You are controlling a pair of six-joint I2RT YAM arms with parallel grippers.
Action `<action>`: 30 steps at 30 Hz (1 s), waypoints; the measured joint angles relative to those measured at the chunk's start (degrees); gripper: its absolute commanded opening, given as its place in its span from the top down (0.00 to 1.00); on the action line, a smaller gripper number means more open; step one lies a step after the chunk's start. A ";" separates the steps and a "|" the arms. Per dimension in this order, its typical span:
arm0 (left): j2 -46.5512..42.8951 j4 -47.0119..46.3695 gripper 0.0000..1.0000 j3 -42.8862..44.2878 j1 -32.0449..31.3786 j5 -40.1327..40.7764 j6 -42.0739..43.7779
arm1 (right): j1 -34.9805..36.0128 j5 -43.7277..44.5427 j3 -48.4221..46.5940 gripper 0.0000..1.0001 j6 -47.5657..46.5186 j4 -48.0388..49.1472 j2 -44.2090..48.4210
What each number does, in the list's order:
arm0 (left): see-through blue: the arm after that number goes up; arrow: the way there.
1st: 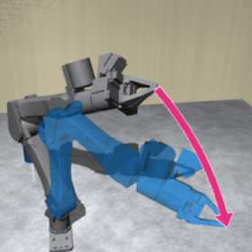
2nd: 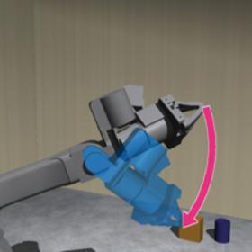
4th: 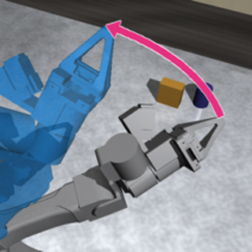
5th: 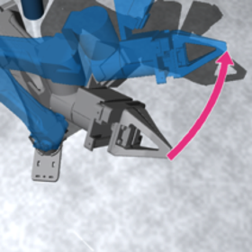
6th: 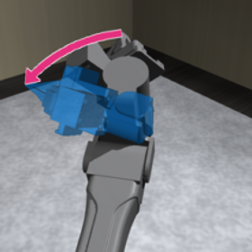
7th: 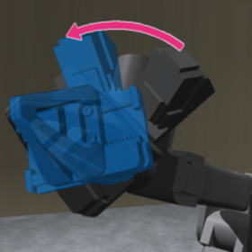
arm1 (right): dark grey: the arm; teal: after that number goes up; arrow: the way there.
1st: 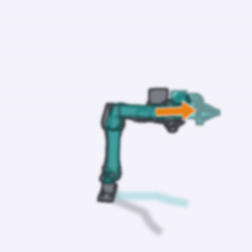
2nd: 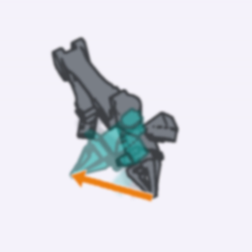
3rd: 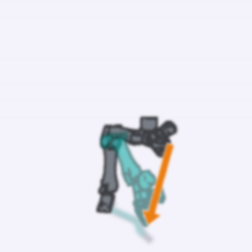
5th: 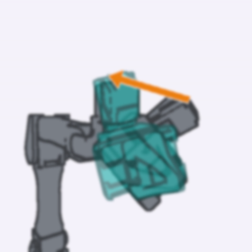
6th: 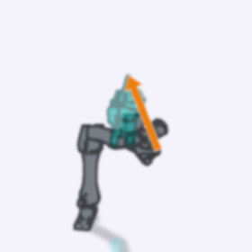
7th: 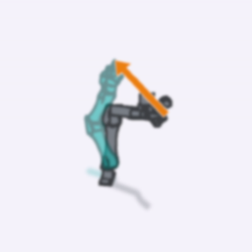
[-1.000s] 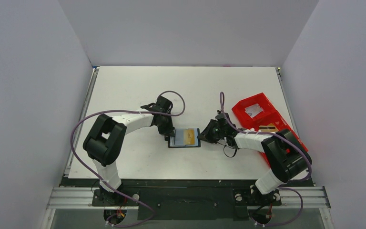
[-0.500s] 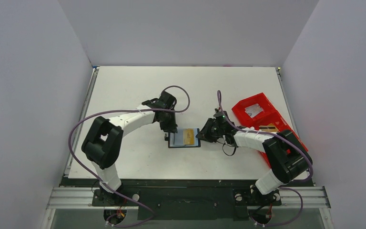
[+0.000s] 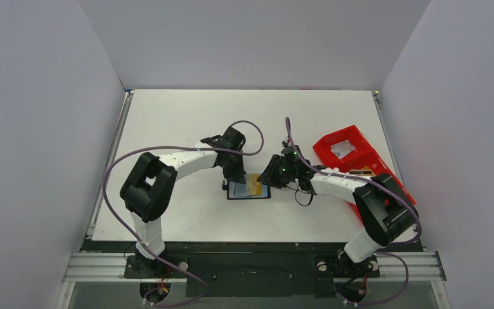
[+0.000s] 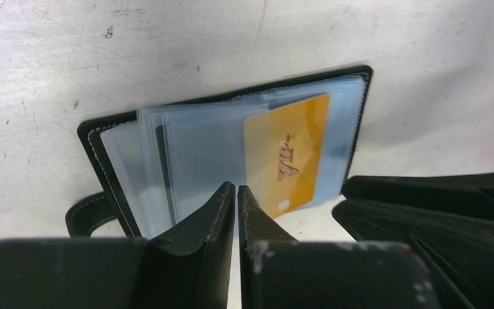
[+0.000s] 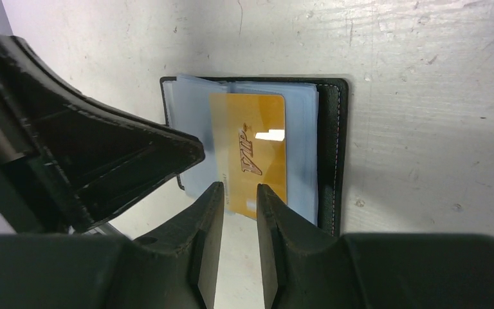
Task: Take the credit cards out of the card holder
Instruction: Remove the credit card from the card holder.
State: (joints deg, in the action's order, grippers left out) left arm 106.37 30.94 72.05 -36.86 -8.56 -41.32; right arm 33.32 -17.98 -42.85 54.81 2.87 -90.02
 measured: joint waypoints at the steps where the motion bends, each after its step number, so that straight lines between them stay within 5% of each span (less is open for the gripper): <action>1: 0.68 -0.22 0.97 0.00 0.00 -0.07 -0.04 | 0.11 0.00 -0.17 0.77 0.00 0.04 -0.31; 30: 3.50 -2.32 1.00 -0.66 0.17 -0.61 -1.73 | -0.28 -0.07 0.50 0.69 0.04 3.06 -4.85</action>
State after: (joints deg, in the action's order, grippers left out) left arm 109.86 28.62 71.40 -36.69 -9.17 -43.05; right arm 33.04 -18.04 -42.35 54.85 5.93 -94.87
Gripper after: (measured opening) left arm 0.004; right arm 0.304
